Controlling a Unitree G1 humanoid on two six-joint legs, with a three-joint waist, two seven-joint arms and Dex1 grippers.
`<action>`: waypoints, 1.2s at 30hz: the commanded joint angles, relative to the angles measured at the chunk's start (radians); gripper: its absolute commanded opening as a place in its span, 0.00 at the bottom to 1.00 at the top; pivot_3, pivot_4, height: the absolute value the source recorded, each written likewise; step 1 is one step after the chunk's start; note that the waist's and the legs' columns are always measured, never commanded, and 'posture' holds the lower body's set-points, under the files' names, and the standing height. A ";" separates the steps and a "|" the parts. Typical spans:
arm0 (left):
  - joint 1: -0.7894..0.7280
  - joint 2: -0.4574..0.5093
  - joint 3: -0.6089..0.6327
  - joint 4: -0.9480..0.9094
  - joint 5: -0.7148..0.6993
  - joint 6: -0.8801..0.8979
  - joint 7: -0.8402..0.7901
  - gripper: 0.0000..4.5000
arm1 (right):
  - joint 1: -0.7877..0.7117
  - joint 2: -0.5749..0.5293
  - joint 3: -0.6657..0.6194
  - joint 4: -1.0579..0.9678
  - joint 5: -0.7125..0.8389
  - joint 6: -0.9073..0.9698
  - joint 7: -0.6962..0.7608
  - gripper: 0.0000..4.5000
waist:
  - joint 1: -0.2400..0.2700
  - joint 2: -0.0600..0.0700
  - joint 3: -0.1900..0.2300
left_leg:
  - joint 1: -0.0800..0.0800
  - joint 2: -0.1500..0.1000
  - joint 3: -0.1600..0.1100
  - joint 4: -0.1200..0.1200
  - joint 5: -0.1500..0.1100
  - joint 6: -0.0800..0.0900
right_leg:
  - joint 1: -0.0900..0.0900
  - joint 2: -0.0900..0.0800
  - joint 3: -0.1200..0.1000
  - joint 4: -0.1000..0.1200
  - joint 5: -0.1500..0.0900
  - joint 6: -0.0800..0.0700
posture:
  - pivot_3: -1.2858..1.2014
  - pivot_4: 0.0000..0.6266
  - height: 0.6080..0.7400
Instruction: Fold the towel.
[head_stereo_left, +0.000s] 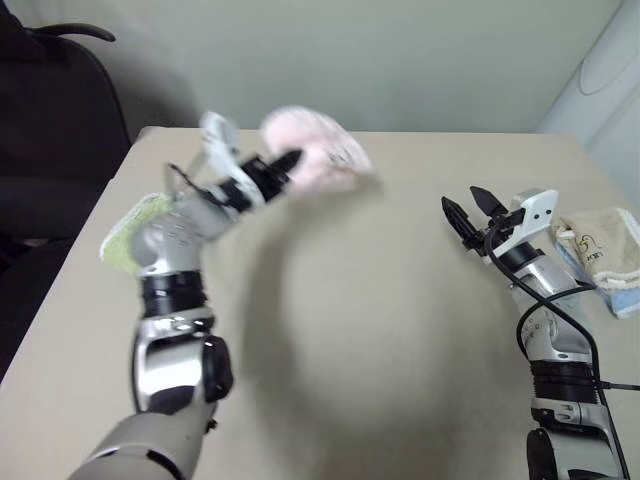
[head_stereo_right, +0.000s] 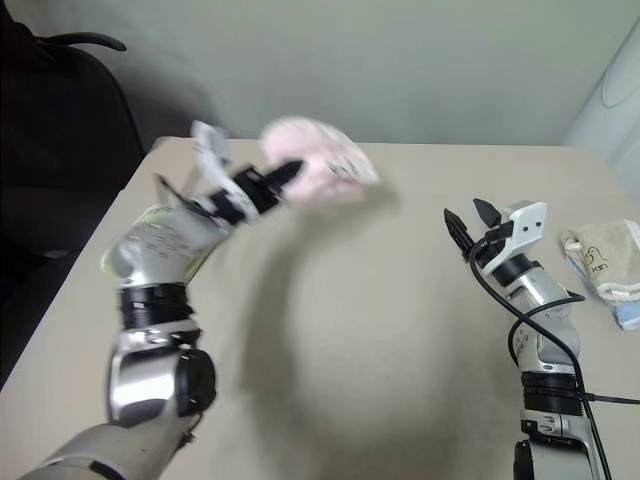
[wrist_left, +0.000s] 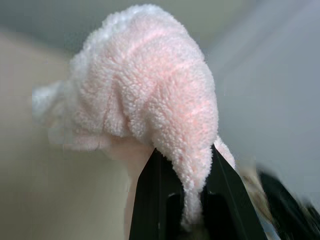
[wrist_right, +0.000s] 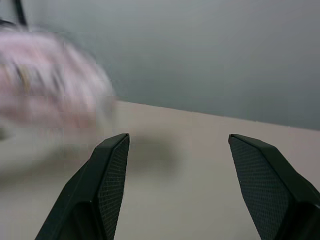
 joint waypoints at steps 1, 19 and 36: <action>0.009 0.124 0.124 -0.012 -0.002 -0.054 0.057 0.00 | -0.010 0.007 0.002 -0.012 -0.006 -0.027 0.001 0.74 | -0.009 0.000 0.000 | 0.000 0.000 0.000 0.000 0.000 0.000 | 0.000 0.000 0.000 0.000 0.000 0.000 | 0.52 0.24 1.00; 0.506 0.070 0.343 -0.063 -0.085 -0.104 0.202 0.77 | -0.120 0.035 0.059 0.122 -0.014 -0.049 0.075 0.74 | -0.012 -0.006 0.001 | 0.000 0.000 -0.003 -0.008 0.005 -0.003 | -0.002 0.000 -0.004 -0.001 0.003 -0.004 | 0.52 0.24 1.00; 0.882 0.157 0.502 -0.556 -0.277 -0.184 0.125 0.99 | -0.096 0.051 0.127 0.137 -0.016 -0.024 0.175 0.74 | -0.028 -0.006 0.001 | 0.000 0.003 -0.003 -0.011 0.006 -0.004 | -0.003 0.002 -0.005 -0.001 0.004 -0.008 | 0.52 0.24 1.00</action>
